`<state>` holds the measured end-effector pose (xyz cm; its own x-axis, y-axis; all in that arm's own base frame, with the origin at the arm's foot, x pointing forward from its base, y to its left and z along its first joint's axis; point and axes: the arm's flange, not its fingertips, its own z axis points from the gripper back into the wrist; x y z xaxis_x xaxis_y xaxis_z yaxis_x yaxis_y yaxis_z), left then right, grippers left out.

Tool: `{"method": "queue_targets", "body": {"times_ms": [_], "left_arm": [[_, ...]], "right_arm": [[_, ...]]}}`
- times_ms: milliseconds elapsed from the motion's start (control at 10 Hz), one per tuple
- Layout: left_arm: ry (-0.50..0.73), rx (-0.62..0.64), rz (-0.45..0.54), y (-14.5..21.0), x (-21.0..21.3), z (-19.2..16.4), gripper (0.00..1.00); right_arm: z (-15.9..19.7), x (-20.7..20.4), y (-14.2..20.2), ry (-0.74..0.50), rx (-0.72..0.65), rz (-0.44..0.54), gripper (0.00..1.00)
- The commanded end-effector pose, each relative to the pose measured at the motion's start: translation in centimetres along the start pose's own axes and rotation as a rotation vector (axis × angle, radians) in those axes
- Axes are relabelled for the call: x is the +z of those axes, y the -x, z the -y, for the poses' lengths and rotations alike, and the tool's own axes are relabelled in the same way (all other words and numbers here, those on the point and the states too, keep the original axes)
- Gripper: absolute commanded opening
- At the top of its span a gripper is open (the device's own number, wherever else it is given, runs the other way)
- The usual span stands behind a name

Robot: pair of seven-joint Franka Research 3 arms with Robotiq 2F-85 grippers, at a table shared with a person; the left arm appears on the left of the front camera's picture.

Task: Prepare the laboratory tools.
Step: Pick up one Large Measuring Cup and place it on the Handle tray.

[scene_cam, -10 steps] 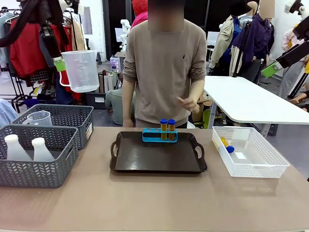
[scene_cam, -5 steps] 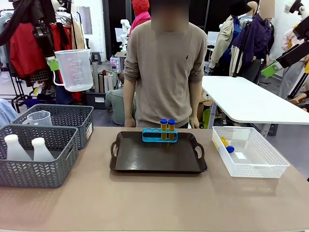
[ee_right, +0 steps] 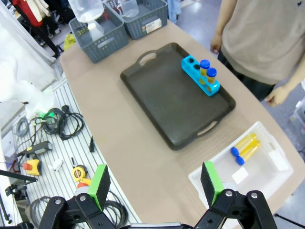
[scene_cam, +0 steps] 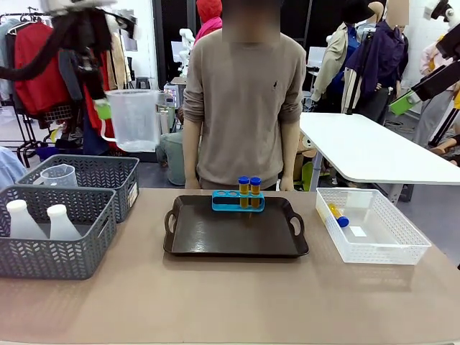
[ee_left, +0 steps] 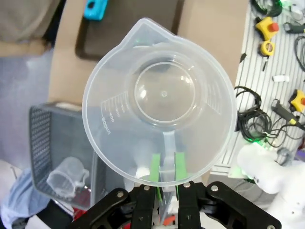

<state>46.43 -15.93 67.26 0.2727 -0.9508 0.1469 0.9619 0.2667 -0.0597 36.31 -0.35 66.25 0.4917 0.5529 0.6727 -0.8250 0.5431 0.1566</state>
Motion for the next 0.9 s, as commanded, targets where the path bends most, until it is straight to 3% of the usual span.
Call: {"method": "queue_targets", "body": {"times_ms": [0, 300, 600, 800], "left_arm": [[0.03, -0.08, -0.043, -2.5, -3.2, -0.1, 0.0], [0.128, -0.176, -0.087, -7.6, -9.6, 1.2, 0.0], [0.086, -0.225, -0.049, -12.8, -16.0, 2.9, 0.0], [0.057, -0.263, -0.062, -16.5, -19.2, 1.2, 0.0]], "right_arm": [[-0.1, 0.1, -0.2, -0.017, 0.005, 0.022, 1.0], [-0.1, 0.1, -0.2, -0.017, 0.005, 0.022, 1.0], [-0.1, 0.1, -0.2, -0.017, 0.005, 0.022, 1.0], [-0.1, 0.1, -0.2, -0.017, 0.005, 0.022, 1.0]]}}
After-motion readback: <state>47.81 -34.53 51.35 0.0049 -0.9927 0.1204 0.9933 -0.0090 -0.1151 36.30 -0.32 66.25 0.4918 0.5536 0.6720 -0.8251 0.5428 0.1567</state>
